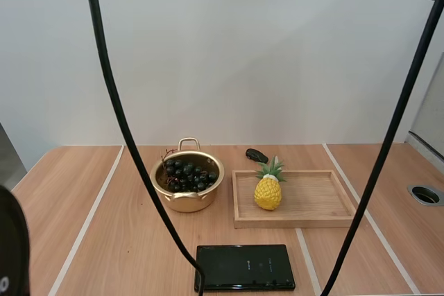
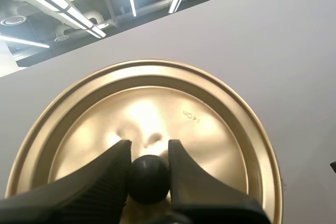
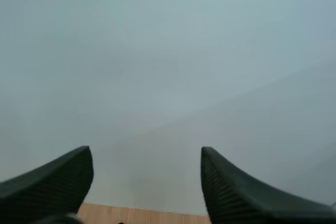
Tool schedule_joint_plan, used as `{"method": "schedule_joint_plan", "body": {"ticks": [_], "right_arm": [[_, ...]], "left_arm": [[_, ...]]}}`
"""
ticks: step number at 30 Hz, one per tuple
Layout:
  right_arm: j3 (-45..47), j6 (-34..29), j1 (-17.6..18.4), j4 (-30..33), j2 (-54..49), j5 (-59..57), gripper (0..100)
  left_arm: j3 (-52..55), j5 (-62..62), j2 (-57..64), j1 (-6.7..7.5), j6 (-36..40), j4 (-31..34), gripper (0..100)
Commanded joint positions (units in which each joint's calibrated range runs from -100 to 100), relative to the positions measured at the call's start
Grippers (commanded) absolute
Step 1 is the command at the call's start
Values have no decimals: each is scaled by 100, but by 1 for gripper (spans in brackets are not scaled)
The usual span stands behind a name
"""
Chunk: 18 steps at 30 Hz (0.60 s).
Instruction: Open the pot, put the grape inside, and close it
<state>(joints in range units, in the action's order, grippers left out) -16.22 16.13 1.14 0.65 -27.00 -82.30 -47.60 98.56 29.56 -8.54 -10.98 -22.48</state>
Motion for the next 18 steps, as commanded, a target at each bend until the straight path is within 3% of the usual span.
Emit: {"method": "schedule_joint_plan", "body": {"ticks": [1,3,4,8,18], "right_arm": [[-88,-337,-21,120,-333,116,51],[-93,-591,-21,343,-514,151,11],[-93,-735,-21,473,-611,151,0],[-93,-942,-21,826,-962,151,0],[-93,-942,-21,848,-1813,128,0]], "left_arm": [[-39,-121,22,-5,43,39,0],[-39,14,-9,-5,55,39,0],[-39,99,-38,-5,105,39,0],[-39,144,-232,-5,317,39,0],[1086,144,-556,-5,364,-245,0]]}}
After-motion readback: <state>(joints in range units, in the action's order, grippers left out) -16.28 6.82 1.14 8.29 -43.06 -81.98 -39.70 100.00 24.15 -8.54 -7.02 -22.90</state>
